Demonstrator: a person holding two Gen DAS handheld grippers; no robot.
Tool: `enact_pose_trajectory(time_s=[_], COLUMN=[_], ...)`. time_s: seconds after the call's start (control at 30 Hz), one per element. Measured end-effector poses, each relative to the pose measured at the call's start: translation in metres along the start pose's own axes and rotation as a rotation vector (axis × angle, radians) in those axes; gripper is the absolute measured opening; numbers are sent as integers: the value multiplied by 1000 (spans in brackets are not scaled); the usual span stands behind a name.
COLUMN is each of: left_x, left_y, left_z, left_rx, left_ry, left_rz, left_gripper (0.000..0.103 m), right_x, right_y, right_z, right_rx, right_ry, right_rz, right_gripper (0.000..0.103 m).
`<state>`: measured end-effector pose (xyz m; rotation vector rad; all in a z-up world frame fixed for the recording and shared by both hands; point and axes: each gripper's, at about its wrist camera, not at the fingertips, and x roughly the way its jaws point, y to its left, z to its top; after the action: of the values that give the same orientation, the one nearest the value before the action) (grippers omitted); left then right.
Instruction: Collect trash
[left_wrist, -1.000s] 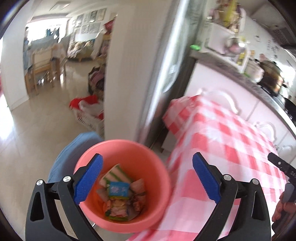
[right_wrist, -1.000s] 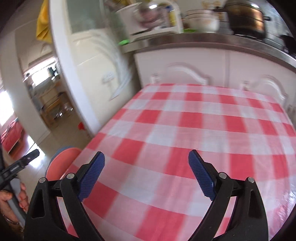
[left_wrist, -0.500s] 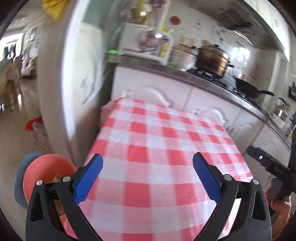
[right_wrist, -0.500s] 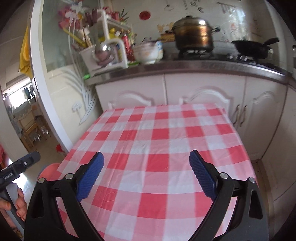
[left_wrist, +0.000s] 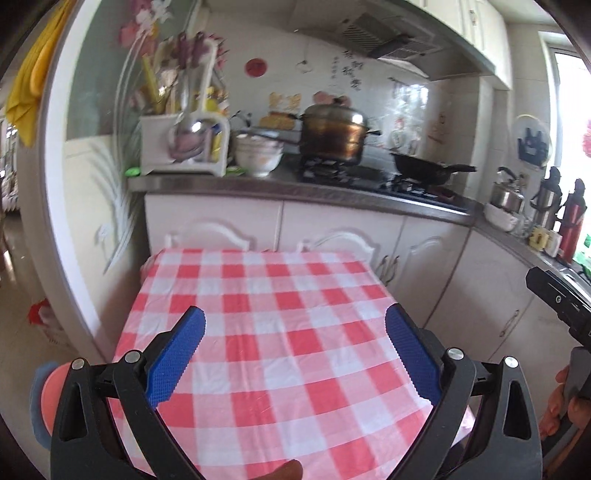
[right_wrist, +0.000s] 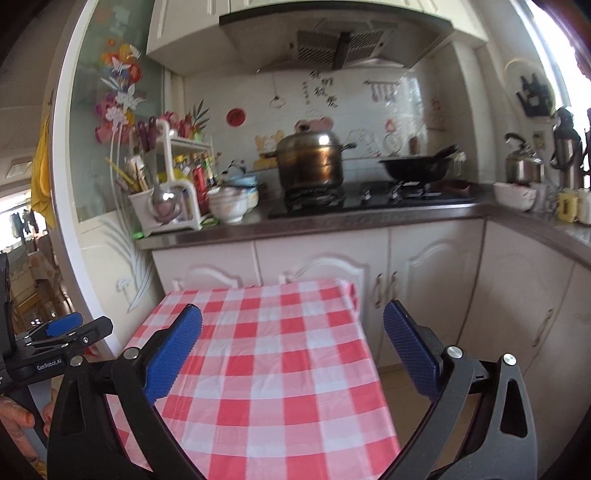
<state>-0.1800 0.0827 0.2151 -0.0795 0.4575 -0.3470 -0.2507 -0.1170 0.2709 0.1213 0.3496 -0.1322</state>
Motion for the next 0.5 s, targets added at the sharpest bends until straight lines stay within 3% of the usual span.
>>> enact_pose_trajectory(time_s=[0.2,0.5], left_x=[-16,-21], left_y=[-48,-97], left_z=[28,54], left_rx=[46,92], left_ry=[-82,-122], left_rz=[-37,-78], left_gripper=[97,97], right_x=[-50,-104], right_y=[-14,-26], right_z=[30,61], right_rx=[-33,-24], right_ry=[-58,-127], right_rz=[-100,-203], right_gripper=[99,99])
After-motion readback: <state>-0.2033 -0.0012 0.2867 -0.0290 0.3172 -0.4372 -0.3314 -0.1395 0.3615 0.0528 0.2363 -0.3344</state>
